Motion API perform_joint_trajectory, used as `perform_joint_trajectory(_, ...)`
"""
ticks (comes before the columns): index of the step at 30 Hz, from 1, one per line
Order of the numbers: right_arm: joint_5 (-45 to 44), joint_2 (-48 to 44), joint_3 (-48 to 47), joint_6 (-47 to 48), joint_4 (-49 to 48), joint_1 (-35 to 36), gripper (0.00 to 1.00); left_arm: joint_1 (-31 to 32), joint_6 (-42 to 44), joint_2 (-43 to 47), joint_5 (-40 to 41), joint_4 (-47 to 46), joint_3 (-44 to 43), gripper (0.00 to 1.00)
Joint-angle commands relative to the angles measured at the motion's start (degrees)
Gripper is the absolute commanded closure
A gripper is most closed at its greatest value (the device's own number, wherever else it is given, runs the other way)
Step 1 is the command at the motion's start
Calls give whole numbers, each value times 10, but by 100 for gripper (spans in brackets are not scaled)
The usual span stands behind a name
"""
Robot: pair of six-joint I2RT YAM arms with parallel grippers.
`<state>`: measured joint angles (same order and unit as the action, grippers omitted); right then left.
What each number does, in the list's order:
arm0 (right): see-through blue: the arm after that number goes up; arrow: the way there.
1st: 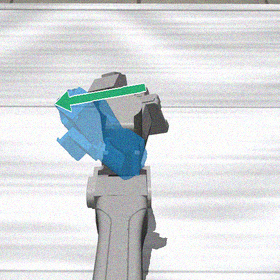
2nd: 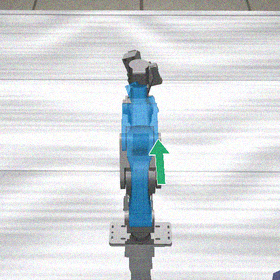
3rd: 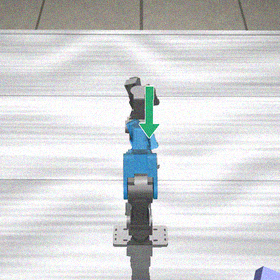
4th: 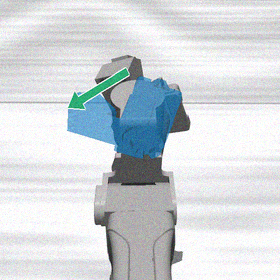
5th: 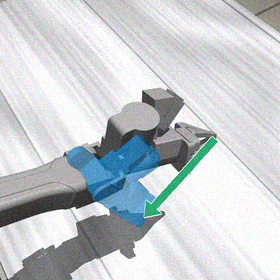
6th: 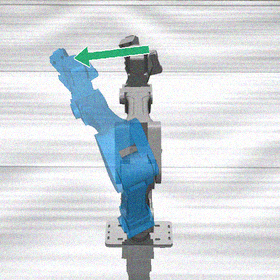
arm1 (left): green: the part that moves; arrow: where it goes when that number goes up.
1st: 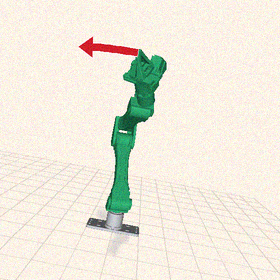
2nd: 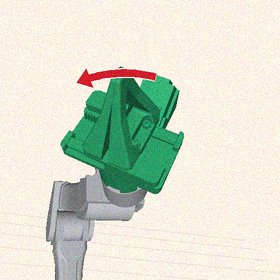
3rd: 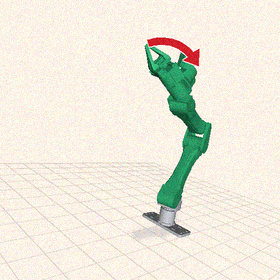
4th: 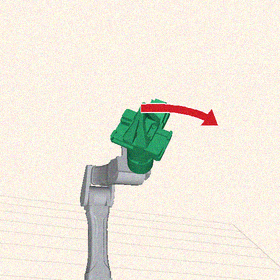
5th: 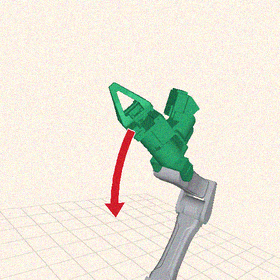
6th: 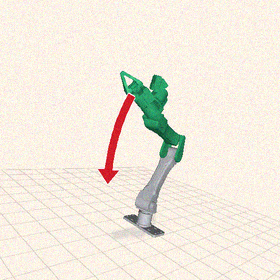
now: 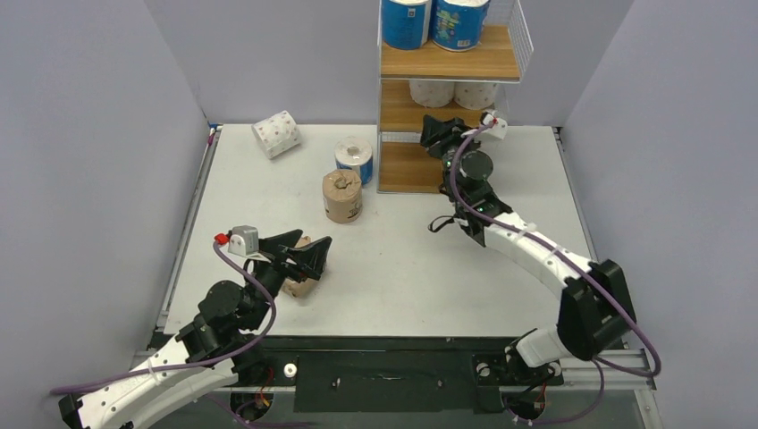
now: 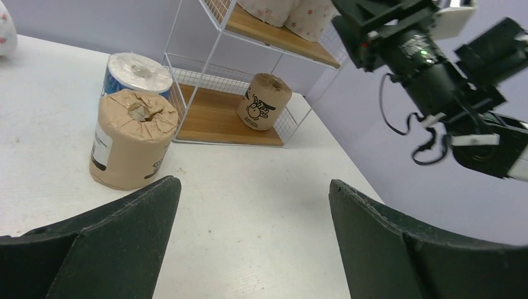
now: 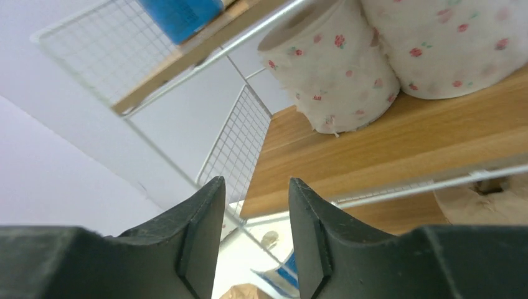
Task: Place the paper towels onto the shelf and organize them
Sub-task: Place the paper towel on the shelf.
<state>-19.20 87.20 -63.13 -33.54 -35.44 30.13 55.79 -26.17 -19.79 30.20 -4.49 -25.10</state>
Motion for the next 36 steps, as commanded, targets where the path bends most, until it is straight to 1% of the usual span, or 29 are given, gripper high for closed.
perform_joint_trajectory(1, -13, -122, 67, -12, 48, 18, 60, 2, -15, 5, 17, 14, -10, 11)
perform_joint_trajectory(4, -15, -222, 118, -37, 115, 23, 59, 2, -29, 6, 40, 38, -24, 9)
perform_joint_trajectory(5, -17, -261, 135, -44, 156, 26, 58, 1, -37, 6, 48, 62, -28, 8)
perform_joint_trajectory(6, -19, -279, 142, -57, 210, 28, 57, 1, -45, 7, 63, 80, -30, 8)
perform_joint_trajectory(7, -19, -307, 148, -63, 238, 30, 55, 1, -49, 8, 71, 86, -31, 7)
perform_joint_trajectory(8, -16, -319, 151, -68, 294, 32, 54, 1, -56, 8, 86, 98, -31, 6)
perform_joint_trajectory(9, -14, -338, 155, -69, 321, 33, 53, 1, -60, 8, 95, 104, -31, 5)
perform_joint_trajectory(10, -9, -346, 157, -69, 378, 33, 50, 1, -72, 7, 113, 114, -31, 5)
perform_joint_trajectory(13, 0, -364, 167, -70, 455, 36, 45, 1, -88, -3, 144, 124, -31, 2)
perform_joint_trajectory(14, 5, -365, 172, -73, 475, 36, 43, 1, -97, -6, 161, 127, -32, 3)
perform_joint_trajectory(17, 12, -368, 220, -109, 471, 36, 42, 0, -108, -35, 190, 131, -43, 4)
perform_joint_trajectory(19, 6, -377, 262, -143, 446, 37, 42, -1, -121, -65, 205, 145, -60, 4)
perform_joint_trajectory(20, 1, -383, 279, -154, 417, 36, 42, -3, -136, -76, 209, 163, -69, 4)
perform_joint_trajectory(21, 0, -395, 310, -168, 403, 36, 42, -8, -144, -104, 204, 174, -88, 4)
perform_joint_trajectory(22, 0, -399, 332, -172, 382, 36, 40, -12, -162, -118, 197, 198, -109, 4)
perform_joint_trajectory(24, 12, -406, 341, -170, 374, 36, 39, -39, -180, -167, 154, 229, -141, 4)
perform_joint_trajectory(25, 24, -403, 338, -157, 385, 36, 39, -65, -192, -199, 108, 237, -151, 4)
perform_joint_trajectory(26, 31, -393, 329, -149, 393, 36, 38, -102, -196, -214, 82, 247, -165, 4)
perform_joint_trajectory(27, 44, -387, 324, -136, 408, 36, 38, -121, -204, -244, 20, 247, -170, 4)
perform_joint_trajectory(28, 50, -376, 315, -130, 415, 36, 38, -165, -211, -270, -12, 244, -175, 4)
perform_joint_trajectory(29, 59, -371, 311, -122, 427, 37, 38, -187, -225, -281, -67, 231, -176, 4)
perform_joint_trajectory(30, 63, -364, 307, -115, 430, 37, 39, -223, -231, -299, -93, 221, -173, 4)
perform_joint_trajectory(31, 71, -362, 307, -112, 434, 36, 39, -239, -241, -307, -133, 197, -171, 4)
perform_joint_trajectory(32, 73, -361, 308, -110, 435, 36, 40, -265, -245, -322, -148, 184, -167, 4)
perform_joint_trajectory(33, 73, -361, 309, -109, 440, 36, 41, -274, -241, -328, -166, 155, -166, 4)
perform_joint_trajectory(36, 62, -366, 311, -106, 461, 36, 42, -304, -223, -379, -162, 134, -189, 4)
